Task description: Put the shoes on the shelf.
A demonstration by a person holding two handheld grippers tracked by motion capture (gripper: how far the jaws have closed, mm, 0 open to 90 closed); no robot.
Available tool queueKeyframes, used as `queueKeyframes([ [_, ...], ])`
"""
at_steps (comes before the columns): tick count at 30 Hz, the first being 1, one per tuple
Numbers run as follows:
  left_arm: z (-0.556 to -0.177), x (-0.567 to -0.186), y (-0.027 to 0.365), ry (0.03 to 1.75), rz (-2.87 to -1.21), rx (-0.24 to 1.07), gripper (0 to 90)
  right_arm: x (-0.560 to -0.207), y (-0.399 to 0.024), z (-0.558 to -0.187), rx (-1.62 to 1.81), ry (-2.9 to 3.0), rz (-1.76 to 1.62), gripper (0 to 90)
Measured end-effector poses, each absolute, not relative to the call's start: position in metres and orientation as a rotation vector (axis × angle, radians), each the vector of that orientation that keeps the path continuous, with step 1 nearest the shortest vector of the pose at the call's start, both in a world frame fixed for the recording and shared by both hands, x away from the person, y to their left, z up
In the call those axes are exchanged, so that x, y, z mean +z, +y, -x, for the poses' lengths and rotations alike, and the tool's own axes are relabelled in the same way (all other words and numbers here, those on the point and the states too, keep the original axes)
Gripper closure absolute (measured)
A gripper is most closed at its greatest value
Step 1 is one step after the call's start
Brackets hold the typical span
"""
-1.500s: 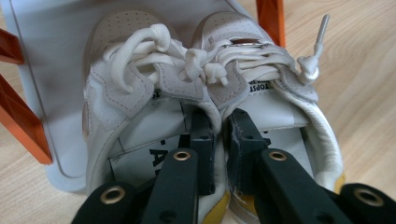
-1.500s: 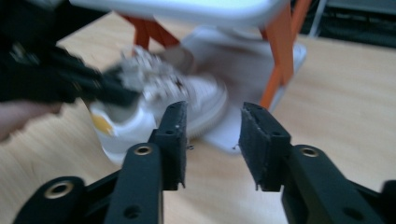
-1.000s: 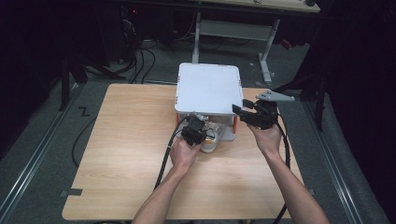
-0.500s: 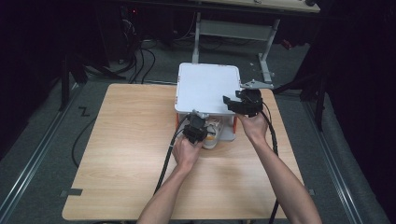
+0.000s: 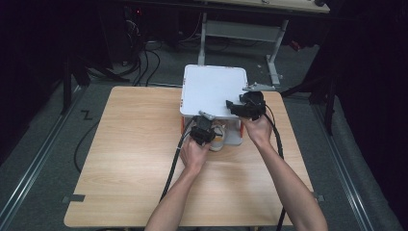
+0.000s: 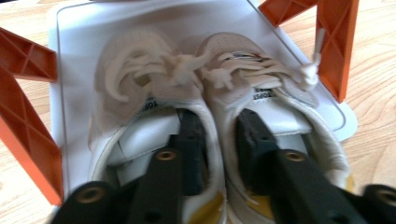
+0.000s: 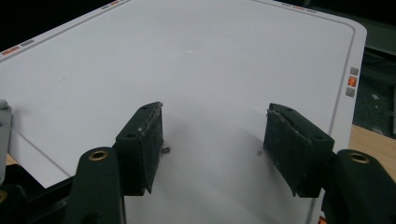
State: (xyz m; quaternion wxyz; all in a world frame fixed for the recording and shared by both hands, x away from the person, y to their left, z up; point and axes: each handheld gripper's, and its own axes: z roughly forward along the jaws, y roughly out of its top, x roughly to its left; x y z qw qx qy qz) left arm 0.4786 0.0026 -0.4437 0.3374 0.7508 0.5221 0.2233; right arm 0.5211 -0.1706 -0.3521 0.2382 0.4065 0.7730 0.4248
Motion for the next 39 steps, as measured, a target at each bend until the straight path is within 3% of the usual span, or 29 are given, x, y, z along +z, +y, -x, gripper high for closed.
queueKeyframes([
  [5,-0.478,-0.443,0.003,1.370,-1.953,0.569,53.5,-0.354,-0.169,-0.520,1.170,2.100,-1.120,36.9],
  [6,-0.477,-0.443,0.004,1.367,-1.957,0.573,46.8,-0.354,-0.169,-0.520,1.170,2.095,-1.118,37.0],
  [7,-0.477,-0.442,0.005,1.364,-1.955,0.570,46.8,-0.354,-0.169,-0.520,1.170,2.095,-1.118,37.0],
  [8,-0.476,-0.441,0.008,1.359,-1.937,0.556,40.2,-0.355,-0.169,-0.520,1.176,2.090,-1.111,37.0],
  [18,-0.461,-0.429,0.014,1.345,-1.899,0.543,22.1,-0.355,-0.169,-0.520,1.174,2.089,-1.112,37.1],
  [30,-0.418,-0.421,0.023,1.310,-1.945,0.546,14.3,-0.354,-0.169,-0.520,1.169,2.094,-1.122,37.3],
  [39,-0.426,-0.439,0.011,1.417,-2.026,0.544,10.6,-0.353,-0.168,-0.520,1.156,2.100,-1.126,37.5],
])
